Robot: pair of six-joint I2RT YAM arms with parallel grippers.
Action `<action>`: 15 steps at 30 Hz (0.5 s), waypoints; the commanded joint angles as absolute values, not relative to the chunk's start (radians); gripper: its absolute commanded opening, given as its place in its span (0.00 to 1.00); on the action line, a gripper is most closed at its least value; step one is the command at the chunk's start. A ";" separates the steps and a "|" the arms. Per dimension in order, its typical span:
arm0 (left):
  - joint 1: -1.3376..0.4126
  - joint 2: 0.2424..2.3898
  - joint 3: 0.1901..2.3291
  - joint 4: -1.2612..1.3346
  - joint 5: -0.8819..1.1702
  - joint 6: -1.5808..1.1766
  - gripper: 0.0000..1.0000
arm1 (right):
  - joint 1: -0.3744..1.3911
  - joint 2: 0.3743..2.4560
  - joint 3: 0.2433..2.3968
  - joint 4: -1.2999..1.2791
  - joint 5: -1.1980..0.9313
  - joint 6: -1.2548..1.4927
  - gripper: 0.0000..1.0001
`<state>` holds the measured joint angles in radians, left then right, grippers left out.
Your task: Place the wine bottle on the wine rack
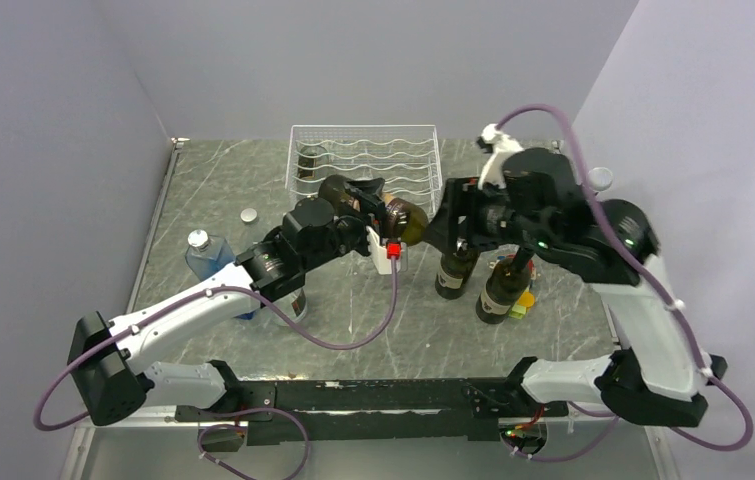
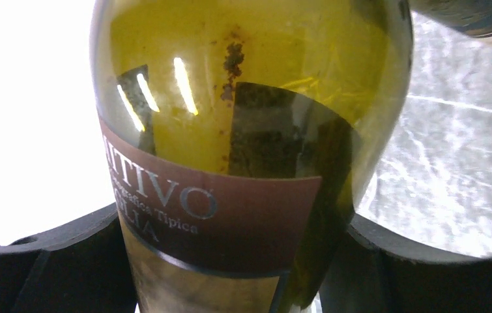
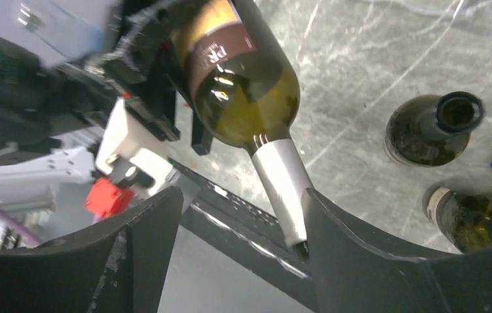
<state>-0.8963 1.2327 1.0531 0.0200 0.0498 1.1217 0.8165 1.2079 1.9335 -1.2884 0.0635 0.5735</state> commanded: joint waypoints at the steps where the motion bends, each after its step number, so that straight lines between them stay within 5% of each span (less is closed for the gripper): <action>1: -0.914 1.229 1.072 0.250 0.004 1.302 0.01 | 0.813 1.266 1.879 -1.343 0.015 0.499 0.71; 15: -0.945 1.225 1.024 0.348 -0.054 1.357 0.01 | 0.811 1.382 1.899 -1.383 -0.042 0.362 0.65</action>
